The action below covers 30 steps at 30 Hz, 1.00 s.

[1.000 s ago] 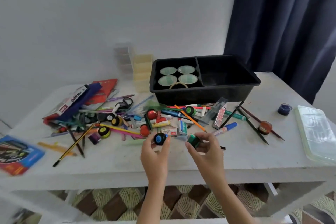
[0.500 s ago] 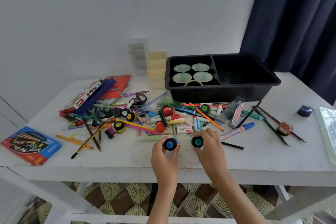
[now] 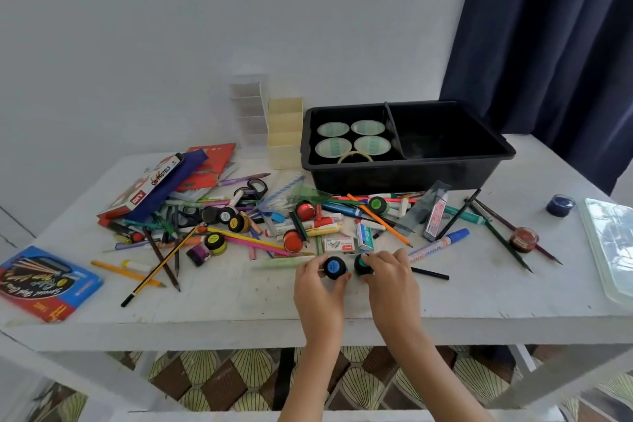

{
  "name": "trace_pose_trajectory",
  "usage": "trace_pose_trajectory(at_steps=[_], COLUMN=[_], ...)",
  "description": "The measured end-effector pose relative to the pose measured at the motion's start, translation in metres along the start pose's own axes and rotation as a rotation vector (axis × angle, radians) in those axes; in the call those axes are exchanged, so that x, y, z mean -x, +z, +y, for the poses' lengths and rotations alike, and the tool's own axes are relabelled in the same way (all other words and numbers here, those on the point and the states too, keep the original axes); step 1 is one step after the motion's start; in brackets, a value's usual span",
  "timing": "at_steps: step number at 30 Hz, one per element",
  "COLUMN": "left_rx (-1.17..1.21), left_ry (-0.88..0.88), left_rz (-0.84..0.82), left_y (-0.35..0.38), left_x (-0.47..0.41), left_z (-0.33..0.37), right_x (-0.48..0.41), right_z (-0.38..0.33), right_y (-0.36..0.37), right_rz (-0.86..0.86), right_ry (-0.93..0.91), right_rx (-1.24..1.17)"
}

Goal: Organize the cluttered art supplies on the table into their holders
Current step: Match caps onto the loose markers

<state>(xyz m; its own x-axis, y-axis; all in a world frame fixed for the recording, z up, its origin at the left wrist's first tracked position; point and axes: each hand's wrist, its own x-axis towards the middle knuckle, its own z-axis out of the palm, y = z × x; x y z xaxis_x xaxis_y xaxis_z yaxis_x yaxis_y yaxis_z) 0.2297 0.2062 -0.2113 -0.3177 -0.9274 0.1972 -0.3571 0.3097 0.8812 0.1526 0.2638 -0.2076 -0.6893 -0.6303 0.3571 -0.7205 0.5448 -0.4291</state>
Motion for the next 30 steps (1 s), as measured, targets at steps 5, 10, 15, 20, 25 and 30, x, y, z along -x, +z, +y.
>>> trace_pose_trajectory(at_steps=[5, 10, 15, 20, 25, 30], left_rx=[-0.045, -0.111, -0.19, -0.305, -0.327, -0.339], left_ry=[0.005, 0.041, 0.048, 0.055, 0.055, 0.107], left_rz=[-0.017, -0.05, -0.114, -0.207, -0.306, -0.129], left_y=[0.003, 0.01, 0.01, 0.007, 0.004, 0.004], left_x=[-0.003, -0.006, -0.01, -0.013, -0.007, 0.002], left_z=[0.001, 0.001, 0.003, 0.004, 0.003, 0.021], right_x=[-0.001, 0.002, 0.005, 0.006, 0.008, 0.01], right_z=[-0.002, 0.0, -0.002, -0.003, 0.012, 0.027], right_y=[0.001, -0.002, -0.014, -0.02, -0.012, -0.02], right_rz=[-0.044, -0.041, -0.093, -0.196, -0.219, -0.057], right_ry=[0.062, 0.071, 0.101, 0.032, -0.033, -0.009], right_rx=[-0.015, -0.048, -0.049, -0.026, -0.126, -0.385])
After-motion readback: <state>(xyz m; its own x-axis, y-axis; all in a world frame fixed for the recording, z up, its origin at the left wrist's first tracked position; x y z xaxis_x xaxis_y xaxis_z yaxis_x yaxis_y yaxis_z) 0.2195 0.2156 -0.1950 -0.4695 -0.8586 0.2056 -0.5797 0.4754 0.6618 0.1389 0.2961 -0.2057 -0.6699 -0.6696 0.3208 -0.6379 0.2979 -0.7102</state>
